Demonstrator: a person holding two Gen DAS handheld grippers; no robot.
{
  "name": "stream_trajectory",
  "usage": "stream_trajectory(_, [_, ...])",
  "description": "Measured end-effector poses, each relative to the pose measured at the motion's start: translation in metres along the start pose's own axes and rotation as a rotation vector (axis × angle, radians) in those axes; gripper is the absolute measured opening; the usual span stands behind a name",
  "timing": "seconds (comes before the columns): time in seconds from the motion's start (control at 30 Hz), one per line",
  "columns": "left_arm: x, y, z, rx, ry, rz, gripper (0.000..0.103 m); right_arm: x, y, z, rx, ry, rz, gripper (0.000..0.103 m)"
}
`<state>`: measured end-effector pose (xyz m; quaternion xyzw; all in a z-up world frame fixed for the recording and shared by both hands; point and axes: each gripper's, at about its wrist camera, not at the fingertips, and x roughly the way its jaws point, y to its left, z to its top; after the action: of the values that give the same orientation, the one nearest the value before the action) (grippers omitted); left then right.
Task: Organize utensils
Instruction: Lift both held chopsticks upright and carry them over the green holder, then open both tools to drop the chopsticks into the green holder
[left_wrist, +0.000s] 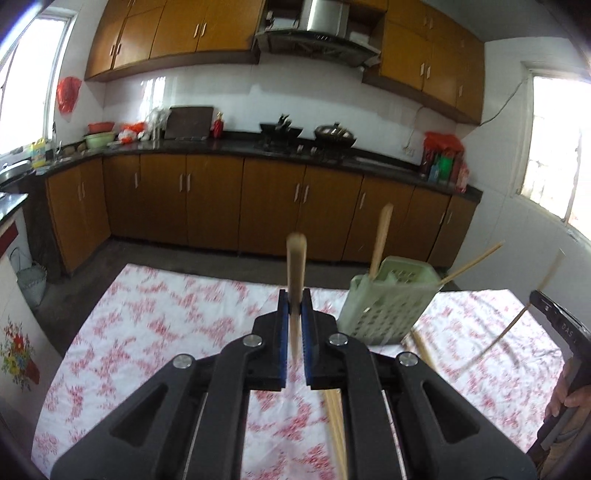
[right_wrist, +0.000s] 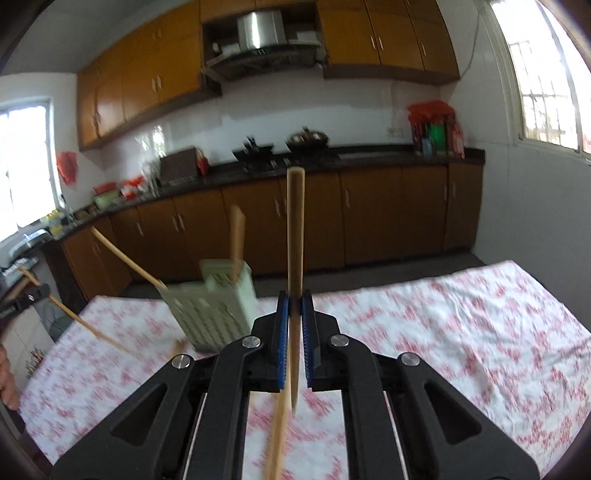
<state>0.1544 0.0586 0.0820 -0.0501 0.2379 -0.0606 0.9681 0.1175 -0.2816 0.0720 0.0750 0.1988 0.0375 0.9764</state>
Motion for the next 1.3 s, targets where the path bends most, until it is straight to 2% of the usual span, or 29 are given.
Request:
stream_trajectory(0.17, [-0.018, -0.024, 0.03, 0.018, -0.087, -0.061, 0.008, -0.013, 0.022, 0.032, 0.004, -0.11, 0.081, 0.008])
stream_trajectory(0.33, [-0.025, -0.055, 0.063, 0.026, -0.193, -0.103, 0.008, -0.011, 0.043, 0.06, 0.0, -0.231, 0.121, 0.008])
stream_trajectory(0.47, [-0.02, -0.077, 0.09, 0.012, -0.285, -0.115, 0.008, 0.0, 0.047, 0.076, 0.026, -0.313, 0.123, 0.008])
stream_trajectory(0.63, [0.01, -0.09, 0.111, -0.028, -0.37, -0.087, 0.008, 0.027, 0.047, 0.087, 0.056, -0.385, 0.099, 0.008])
stream_trajectory(0.77, [0.037, -0.093, 0.108, -0.056, -0.364, -0.096, 0.008, 0.05, 0.05, 0.077, 0.053, -0.382, 0.06, 0.008])
stream_trajectory(0.93, [0.074, -0.096, 0.083, -0.038, -0.301, -0.103, 0.008, 0.078, 0.046, 0.05, 0.048, -0.294, 0.046, 0.008])
stream_trajectory(1.17, [0.092, -0.084, 0.061, -0.06, -0.235, -0.111, 0.009, 0.072, 0.045, 0.038, 0.049, -0.234, 0.052, 0.009])
stream_trajectory(1.2, [0.092, -0.083, 0.06, -0.061, -0.231, -0.112, 0.011, 0.07, 0.045, 0.038, 0.044, -0.23, 0.052, 0.011])
stream_trajectory(1.27, [0.087, -0.08, 0.057, -0.065, -0.228, -0.112, 0.014, 0.062, 0.045, 0.038, 0.038, -0.23, 0.046, 0.025])
stream_trajectory(1.3, [0.084, -0.079, 0.057, -0.067, -0.229, -0.113, 0.018, 0.057, 0.044, 0.038, 0.038, -0.235, 0.041, 0.035])
